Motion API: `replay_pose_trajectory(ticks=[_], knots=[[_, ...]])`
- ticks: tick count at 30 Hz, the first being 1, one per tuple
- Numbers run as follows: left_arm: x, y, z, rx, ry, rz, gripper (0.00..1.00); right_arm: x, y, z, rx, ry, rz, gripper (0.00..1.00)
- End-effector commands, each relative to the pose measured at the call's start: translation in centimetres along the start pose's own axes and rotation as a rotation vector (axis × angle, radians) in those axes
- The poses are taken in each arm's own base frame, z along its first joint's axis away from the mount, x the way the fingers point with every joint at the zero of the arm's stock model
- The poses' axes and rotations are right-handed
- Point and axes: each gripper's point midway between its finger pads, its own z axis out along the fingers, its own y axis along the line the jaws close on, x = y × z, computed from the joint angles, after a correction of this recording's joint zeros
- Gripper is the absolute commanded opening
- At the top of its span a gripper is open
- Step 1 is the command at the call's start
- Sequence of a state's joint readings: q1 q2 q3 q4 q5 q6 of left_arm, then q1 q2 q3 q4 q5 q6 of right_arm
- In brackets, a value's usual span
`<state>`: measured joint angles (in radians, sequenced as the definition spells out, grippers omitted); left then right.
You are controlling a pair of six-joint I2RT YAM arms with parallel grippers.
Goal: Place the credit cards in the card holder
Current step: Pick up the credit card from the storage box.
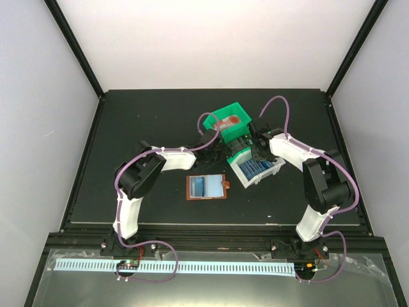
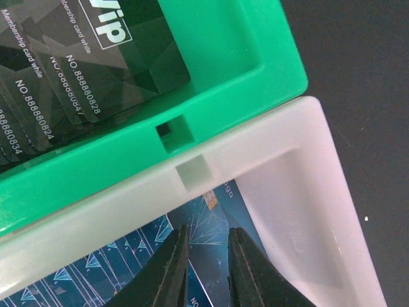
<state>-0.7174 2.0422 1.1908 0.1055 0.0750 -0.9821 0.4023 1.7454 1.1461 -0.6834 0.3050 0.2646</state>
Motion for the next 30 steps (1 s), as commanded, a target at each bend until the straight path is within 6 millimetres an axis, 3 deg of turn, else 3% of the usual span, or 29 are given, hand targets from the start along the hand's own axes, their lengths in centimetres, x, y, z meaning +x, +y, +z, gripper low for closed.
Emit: replay_pose_trajectory(ticks=[1, 7, 15, 30], knots=[[3.3, 6.9, 0.9, -0.229, 0.098, 0.027, 0.42, 0.2, -2.2, -0.1, 0.084, 0.014, 0.037, 0.21], [3.3, 6.9, 0.9, -0.230, 0.098, 0.029, 0.42, 0.4, -1.5, 0.2, 0.053, 0.034, 0.045, 0.21], [3.2, 6.9, 0.8, -0.230, 0.097, 0.028, 0.42, 0.0, -3.5, -0.1, 0.182, 0.001, 0.026, 0.20], [3.2, 6.8, 1.1, -0.229, 0.099, 0.028, 0.42, 1.2, -3.6, 0.9, 0.276, 0.036, -0.081, 0.11]])
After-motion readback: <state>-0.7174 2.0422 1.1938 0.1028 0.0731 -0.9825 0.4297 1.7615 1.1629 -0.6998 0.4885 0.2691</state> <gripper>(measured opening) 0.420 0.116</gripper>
